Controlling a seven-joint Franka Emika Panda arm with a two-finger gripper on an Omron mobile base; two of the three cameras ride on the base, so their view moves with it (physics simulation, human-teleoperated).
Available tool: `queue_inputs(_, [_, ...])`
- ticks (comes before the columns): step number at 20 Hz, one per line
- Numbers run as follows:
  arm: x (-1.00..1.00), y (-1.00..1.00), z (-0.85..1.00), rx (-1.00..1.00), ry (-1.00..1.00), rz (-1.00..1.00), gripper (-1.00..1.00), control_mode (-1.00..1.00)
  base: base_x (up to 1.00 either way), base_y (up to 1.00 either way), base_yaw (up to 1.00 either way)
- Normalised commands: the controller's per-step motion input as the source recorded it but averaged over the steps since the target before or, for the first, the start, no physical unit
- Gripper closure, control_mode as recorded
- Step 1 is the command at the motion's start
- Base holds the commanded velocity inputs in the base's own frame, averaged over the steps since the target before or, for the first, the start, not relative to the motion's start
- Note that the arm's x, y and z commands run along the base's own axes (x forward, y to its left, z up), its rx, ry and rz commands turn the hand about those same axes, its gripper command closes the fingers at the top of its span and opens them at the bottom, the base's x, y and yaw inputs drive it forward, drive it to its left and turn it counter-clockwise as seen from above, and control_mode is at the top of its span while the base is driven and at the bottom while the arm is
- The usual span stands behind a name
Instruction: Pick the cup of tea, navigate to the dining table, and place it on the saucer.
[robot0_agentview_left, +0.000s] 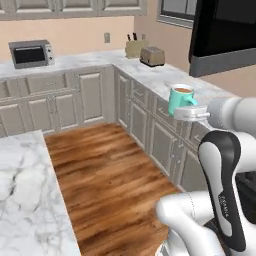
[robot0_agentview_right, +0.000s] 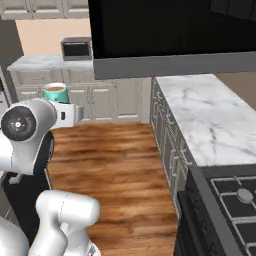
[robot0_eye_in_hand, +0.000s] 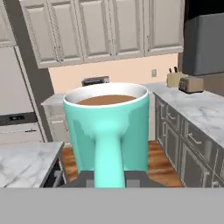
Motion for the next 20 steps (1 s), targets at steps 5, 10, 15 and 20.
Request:
queue_inputs(5, [0.0,0.0,0.0,0.0,0.0,0.0,1.0,1.0,-0.44,0.0,0.94])
queue_inputs(10, [0.0,0.0,0.0,0.0,0.0,0.0,1.0,1.0,-0.45,0.0,0.93])
queue_inputs(15, [0.0,0.0,0.0,0.0,0.0,0.0,1.0,1.0,-0.44,0.0,0.91])
queue_inputs(20, [0.0,0.0,0.0,0.0,0.0,0.0,1.0,1.0,-0.39,0.0,0.87])
